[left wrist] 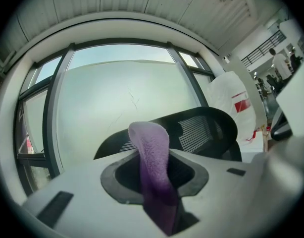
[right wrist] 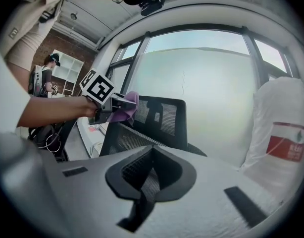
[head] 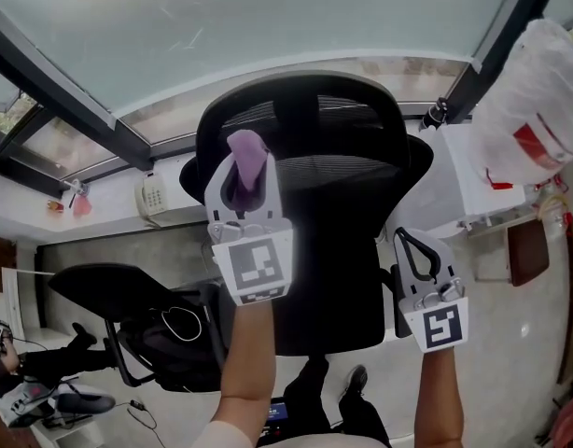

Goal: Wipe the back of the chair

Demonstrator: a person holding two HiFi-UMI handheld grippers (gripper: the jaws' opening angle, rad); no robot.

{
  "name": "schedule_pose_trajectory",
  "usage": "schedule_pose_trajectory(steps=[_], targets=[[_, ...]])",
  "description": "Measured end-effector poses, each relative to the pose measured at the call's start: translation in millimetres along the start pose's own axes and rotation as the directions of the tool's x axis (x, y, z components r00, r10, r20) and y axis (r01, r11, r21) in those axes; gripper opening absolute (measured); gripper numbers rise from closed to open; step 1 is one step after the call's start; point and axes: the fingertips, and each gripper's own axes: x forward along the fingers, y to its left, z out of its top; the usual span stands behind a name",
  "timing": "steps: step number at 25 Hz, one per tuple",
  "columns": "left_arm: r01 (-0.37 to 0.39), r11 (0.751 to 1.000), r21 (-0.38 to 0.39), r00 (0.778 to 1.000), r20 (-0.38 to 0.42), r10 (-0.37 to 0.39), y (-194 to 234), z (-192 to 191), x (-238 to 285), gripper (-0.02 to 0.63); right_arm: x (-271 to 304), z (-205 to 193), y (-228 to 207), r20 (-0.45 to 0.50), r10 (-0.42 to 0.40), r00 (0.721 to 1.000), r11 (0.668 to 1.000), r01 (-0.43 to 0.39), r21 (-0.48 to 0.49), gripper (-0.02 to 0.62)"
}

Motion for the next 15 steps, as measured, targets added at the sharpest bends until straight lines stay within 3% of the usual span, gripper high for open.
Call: schedule_pose_trajectory(steps=[5,10,15], targets=[[0.111,0.993,-0.035,0.994,0.012,-0.110,-60.5,11.0,26.3,0.116,-16.5,-7.3,-15.3,-0.048,-0.047,0.998,0.999,0.048,0.015,-0.005],[0.230,0.972,-0.041,0.971,0.069,-0.227,-138.7,44.9,39.6,0.115,-28.0,-15.8,-34.7,-0.075,-0.095,0.993,0.995,0.096,0.008,-0.005],[0.270,0.962,-0.046,0.961,0.081,-0.265,-159.6,59.2,36.2,0.115,-29.6,-16.9,-39.2,-0.088,-0.102,0.991,0.995,0.104,0.011,-0.005]])
